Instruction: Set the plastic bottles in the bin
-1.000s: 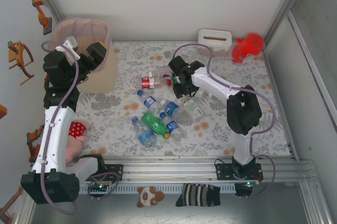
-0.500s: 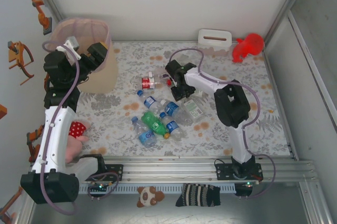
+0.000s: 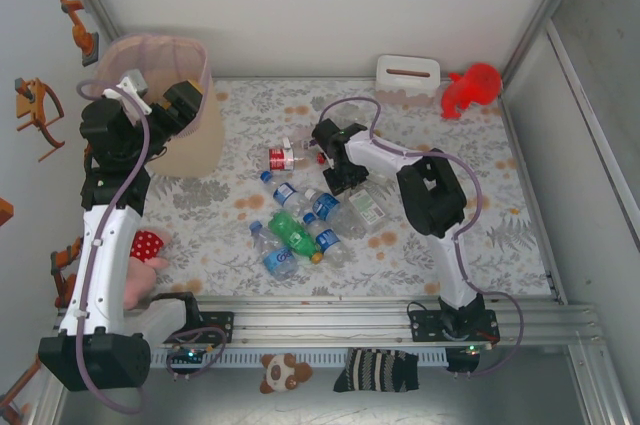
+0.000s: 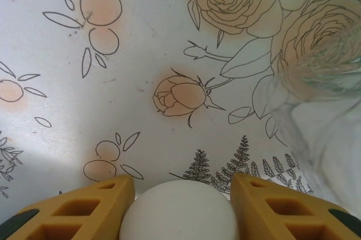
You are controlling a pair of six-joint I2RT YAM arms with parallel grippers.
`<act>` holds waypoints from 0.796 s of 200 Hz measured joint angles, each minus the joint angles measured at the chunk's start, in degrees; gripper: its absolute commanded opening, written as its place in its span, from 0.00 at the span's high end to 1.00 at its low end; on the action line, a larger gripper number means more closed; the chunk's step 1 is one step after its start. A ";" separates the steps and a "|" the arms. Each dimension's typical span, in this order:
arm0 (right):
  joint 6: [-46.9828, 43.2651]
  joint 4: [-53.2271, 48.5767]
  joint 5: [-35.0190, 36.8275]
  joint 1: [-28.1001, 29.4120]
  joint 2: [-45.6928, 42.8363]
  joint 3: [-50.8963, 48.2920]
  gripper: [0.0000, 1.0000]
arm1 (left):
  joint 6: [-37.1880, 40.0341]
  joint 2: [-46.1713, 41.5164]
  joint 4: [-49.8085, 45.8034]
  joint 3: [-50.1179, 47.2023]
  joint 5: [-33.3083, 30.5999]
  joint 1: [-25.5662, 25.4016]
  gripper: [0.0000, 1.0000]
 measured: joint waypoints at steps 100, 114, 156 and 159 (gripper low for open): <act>0.02 -0.28 1.57 0.00 -4.50 -0.13 0.61 | 0.52 -0.04 -0.17 0.00 1.44 -0.74 0.26; 0.04 -0.42 2.38 0.00 -7.21 -0.13 0.61 | 0.87 -0.04 0.15 0.00 2.01 -1.22 0.26; 0.37 -1.36 3.23 0.00 -15.61 -0.13 0.62 | 2.21 0.28 2.93 0.00 4.02 -3.89 0.26; 0.46 -1.40 3.21 0.00 -16.17 -0.13 0.62 | 2.38 0.37 3.32 0.00 4.22 -4.22 0.26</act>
